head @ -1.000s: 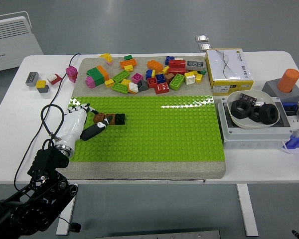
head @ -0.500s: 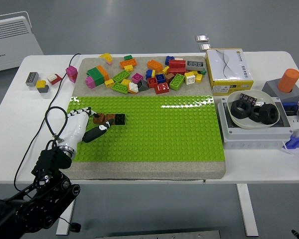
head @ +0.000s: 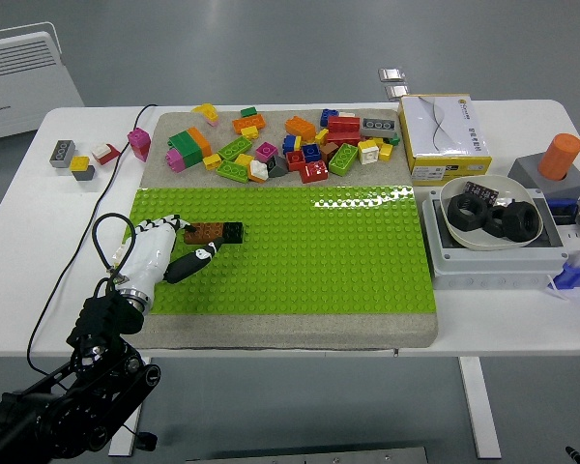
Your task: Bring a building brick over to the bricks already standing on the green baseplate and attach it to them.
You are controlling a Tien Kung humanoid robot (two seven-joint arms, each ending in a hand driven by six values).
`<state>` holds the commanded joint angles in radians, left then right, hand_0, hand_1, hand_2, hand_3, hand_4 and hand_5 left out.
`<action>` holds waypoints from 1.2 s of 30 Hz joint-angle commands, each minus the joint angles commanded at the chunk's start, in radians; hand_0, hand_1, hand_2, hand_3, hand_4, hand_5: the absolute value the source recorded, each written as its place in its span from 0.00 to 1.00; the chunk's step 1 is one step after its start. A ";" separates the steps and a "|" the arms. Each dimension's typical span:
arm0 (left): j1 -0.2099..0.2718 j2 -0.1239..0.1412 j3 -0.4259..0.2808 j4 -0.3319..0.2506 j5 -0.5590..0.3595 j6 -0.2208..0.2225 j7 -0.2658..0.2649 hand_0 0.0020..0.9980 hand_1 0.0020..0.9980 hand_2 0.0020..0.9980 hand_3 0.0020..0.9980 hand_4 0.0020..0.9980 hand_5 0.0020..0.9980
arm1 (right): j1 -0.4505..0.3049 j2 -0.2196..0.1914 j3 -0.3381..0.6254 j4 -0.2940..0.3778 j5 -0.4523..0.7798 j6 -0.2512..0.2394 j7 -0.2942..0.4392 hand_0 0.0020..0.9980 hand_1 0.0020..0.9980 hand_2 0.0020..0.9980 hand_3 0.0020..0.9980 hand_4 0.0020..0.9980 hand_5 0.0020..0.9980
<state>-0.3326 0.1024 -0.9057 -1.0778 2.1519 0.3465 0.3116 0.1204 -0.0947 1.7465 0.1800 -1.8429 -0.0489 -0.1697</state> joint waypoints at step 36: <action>0.144 0.035 -0.164 -0.294 -0.019 0.088 0.013 0.96 0.90 0.90 0.70 0.84 0.60 | -0.011 0.010 0.018 0.000 -0.026 0.006 -0.003 0.52 0.56 0.71 0.79 0.92 0.98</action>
<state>-0.1885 0.1370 -1.0693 -1.3718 2.1326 0.4344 0.3243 0.1097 -0.0844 1.7646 0.1800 -1.8693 -0.0425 -0.1730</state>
